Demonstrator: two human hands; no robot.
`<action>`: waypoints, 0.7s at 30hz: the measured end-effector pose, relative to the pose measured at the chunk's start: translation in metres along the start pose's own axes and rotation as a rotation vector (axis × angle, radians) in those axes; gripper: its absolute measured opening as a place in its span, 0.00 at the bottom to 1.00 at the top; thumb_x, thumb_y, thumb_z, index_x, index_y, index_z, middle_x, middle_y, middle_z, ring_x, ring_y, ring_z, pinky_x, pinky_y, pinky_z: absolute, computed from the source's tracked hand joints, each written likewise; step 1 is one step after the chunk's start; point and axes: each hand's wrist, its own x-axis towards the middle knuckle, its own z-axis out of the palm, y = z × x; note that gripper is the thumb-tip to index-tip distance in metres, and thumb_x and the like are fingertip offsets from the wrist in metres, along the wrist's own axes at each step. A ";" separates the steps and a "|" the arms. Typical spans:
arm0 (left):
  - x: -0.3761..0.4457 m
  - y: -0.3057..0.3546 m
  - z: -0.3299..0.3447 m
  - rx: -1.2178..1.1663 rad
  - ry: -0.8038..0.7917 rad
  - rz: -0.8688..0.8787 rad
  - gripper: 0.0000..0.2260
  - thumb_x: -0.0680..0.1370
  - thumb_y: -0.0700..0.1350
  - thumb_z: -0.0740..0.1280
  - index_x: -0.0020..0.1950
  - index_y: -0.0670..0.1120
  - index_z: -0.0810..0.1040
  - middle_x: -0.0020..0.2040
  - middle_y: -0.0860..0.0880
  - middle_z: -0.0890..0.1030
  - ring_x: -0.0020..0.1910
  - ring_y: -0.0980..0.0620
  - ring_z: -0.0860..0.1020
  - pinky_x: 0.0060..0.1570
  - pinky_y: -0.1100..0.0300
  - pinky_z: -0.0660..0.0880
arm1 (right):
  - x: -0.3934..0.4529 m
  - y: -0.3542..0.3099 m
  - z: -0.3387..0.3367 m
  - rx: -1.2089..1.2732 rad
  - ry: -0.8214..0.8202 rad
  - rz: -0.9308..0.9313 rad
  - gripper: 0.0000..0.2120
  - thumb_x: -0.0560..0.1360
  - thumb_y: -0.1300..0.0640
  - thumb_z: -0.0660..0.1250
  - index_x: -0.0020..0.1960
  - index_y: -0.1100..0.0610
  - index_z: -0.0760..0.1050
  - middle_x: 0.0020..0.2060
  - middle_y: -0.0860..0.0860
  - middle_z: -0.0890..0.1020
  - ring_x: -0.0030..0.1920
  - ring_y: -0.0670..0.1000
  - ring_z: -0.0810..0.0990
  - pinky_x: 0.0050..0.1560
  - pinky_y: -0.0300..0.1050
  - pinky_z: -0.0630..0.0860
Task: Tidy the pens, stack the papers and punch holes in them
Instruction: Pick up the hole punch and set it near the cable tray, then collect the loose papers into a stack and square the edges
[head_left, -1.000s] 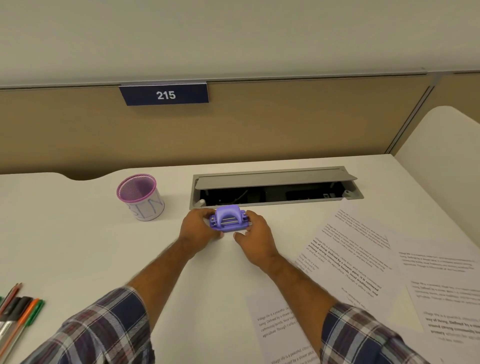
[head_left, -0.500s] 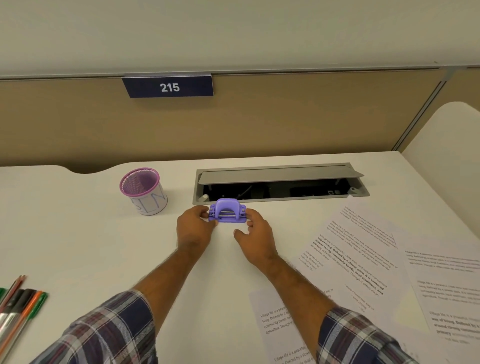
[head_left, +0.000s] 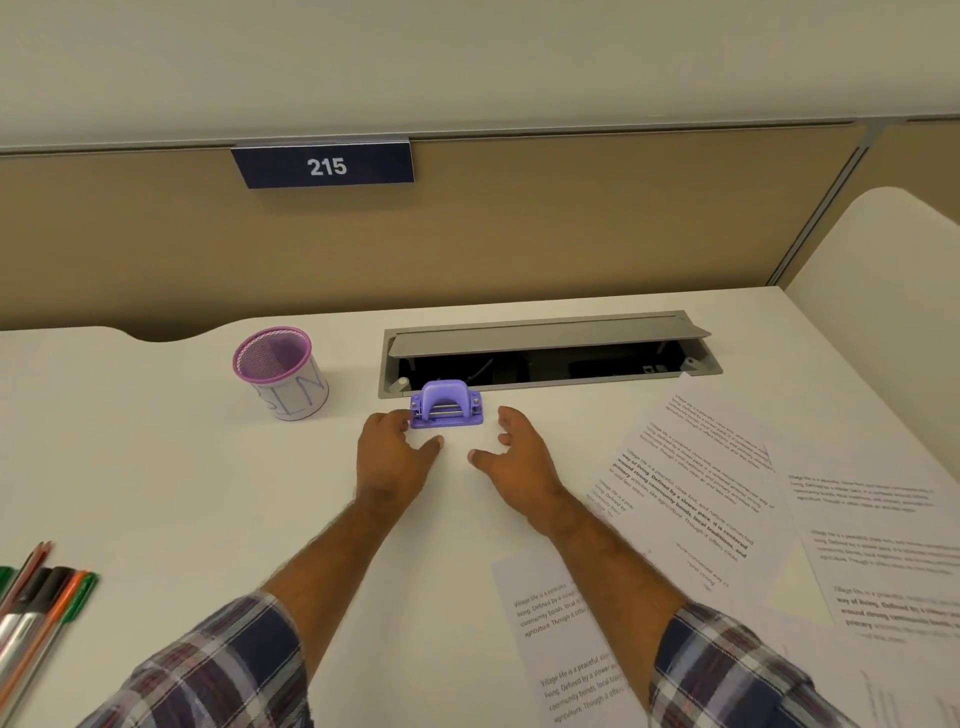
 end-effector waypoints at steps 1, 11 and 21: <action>-0.013 0.000 -0.001 0.014 -0.011 0.042 0.23 0.73 0.51 0.75 0.64 0.44 0.78 0.59 0.45 0.79 0.57 0.47 0.76 0.59 0.57 0.71 | -0.008 0.001 -0.008 0.026 0.026 0.025 0.33 0.73 0.58 0.72 0.74 0.54 0.63 0.71 0.51 0.70 0.68 0.52 0.72 0.67 0.49 0.72; -0.152 -0.004 -0.006 0.039 -0.143 0.145 0.19 0.74 0.50 0.73 0.63 0.48 0.79 0.60 0.50 0.76 0.62 0.48 0.71 0.60 0.66 0.62 | -0.114 0.037 -0.104 0.036 0.185 0.035 0.14 0.74 0.60 0.70 0.58 0.51 0.74 0.57 0.47 0.78 0.57 0.49 0.77 0.53 0.43 0.71; -0.258 0.018 0.002 0.139 -0.239 0.191 0.30 0.72 0.65 0.67 0.71 0.53 0.70 0.65 0.54 0.72 0.65 0.52 0.68 0.66 0.58 0.66 | -0.191 0.082 -0.163 -0.355 0.028 0.030 0.21 0.73 0.57 0.73 0.63 0.48 0.73 0.59 0.44 0.76 0.59 0.45 0.73 0.56 0.40 0.68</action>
